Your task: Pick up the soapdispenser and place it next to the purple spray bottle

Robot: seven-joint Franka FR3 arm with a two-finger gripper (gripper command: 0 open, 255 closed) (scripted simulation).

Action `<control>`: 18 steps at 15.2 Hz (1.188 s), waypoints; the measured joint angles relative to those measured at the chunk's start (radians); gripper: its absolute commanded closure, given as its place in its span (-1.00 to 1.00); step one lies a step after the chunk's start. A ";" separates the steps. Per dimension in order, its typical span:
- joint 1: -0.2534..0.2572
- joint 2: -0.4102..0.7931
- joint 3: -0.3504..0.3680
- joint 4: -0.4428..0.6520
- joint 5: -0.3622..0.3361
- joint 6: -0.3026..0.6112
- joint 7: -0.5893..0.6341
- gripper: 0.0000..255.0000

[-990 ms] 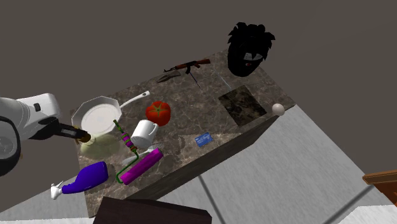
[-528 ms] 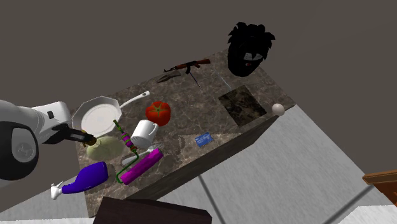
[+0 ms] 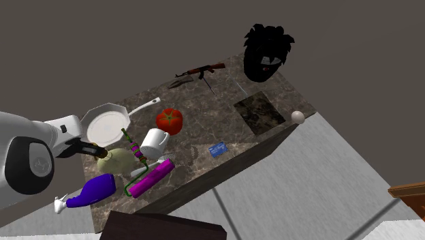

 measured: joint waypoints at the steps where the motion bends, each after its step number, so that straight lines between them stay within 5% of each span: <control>1: 0.000 0.000 0.000 -0.001 0.000 0.001 0.000 1.00; 3: 0.000 0.001 0.000 -0.001 0.000 0.002 0.000 1.00; 4: 0.000 0.001 0.000 -0.001 -0.001 0.002 0.000 -1.00; 10: 0.000 0.001 0.000 0.000 0.000 0.002 0.000 -1.00; 18: 0.017 -0.095 -0.014 0.039 0.039 -0.129 -0.029 -1.00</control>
